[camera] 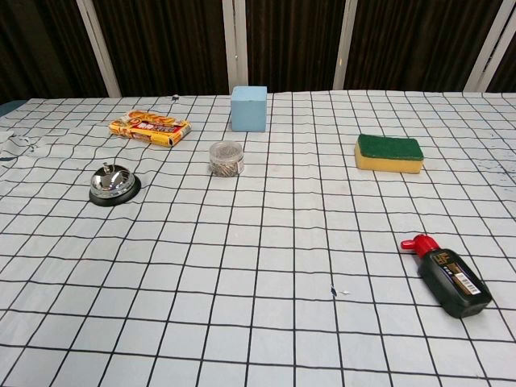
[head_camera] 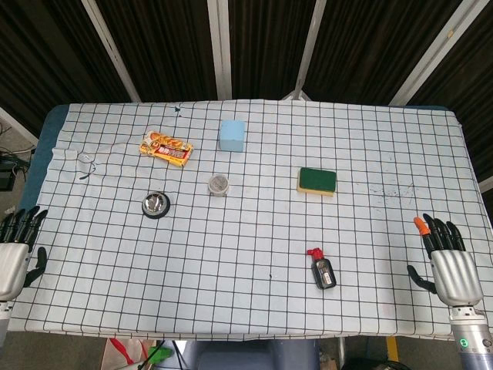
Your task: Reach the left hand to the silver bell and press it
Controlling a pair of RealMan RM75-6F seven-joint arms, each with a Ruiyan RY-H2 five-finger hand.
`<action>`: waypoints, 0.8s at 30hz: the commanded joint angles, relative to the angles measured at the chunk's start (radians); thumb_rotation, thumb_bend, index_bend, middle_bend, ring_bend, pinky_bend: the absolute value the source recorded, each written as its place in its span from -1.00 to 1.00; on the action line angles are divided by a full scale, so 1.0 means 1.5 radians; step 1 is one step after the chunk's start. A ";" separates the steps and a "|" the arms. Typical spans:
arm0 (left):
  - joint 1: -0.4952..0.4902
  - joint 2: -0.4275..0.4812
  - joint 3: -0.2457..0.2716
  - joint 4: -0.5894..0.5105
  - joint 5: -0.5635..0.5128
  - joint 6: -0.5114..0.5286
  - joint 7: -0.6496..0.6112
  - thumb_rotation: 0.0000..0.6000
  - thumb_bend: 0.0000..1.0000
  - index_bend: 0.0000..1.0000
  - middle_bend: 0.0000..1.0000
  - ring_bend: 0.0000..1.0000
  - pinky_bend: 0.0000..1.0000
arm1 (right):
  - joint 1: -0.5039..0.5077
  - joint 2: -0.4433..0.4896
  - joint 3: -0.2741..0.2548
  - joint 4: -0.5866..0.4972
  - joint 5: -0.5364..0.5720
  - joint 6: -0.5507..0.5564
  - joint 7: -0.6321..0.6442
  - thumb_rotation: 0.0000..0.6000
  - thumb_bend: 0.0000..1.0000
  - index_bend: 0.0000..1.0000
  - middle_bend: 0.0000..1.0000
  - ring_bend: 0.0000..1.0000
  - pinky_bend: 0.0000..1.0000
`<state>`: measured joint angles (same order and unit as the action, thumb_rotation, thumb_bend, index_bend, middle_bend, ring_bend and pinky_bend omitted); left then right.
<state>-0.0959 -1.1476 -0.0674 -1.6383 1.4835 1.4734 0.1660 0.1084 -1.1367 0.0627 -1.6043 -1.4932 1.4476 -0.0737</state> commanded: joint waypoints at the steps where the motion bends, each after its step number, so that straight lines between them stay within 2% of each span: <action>1: -0.038 -0.024 -0.015 0.039 -0.019 -0.053 0.000 1.00 0.67 -0.88 -0.94 -1.00 -0.95 | 0.001 -0.001 0.000 0.000 0.001 -0.002 -0.001 1.00 -0.39 -0.89 -1.00 -0.98 -1.00; 10: -0.129 -0.092 -0.057 0.137 -0.054 -0.159 -0.014 1.00 0.67 -0.88 -0.94 -1.00 -0.95 | 0.004 -0.003 0.000 0.003 0.006 -0.011 -0.005 1.00 -0.39 -0.89 -1.00 -0.98 -1.00; 13: -0.166 -0.137 -0.072 0.200 -0.049 -0.183 -0.039 1.00 0.67 -0.88 -0.94 -1.00 -0.95 | 0.005 -0.004 0.000 0.003 0.007 -0.012 -0.006 1.00 -0.39 -0.89 -1.00 -0.98 -1.00; 17: -0.206 -0.193 -0.073 0.276 -0.030 -0.206 -0.062 1.00 0.67 -0.88 -0.94 -1.00 -0.95 | 0.004 -0.003 0.001 0.003 0.010 -0.012 -0.007 1.00 -0.39 -0.89 -1.00 -0.98 -1.00; 24: -0.255 -0.253 -0.072 0.334 -0.029 -0.249 -0.052 1.00 0.67 -0.88 -0.94 -1.00 -0.95 | 0.005 -0.003 0.001 0.004 0.012 -0.017 -0.005 1.00 -0.39 -0.89 -1.00 -0.98 -1.00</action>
<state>-0.4622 -1.5067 -0.1729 -1.1551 1.4436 1.1172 0.0821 0.1163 -1.1407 0.0642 -1.5990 -1.4752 1.4227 -0.0817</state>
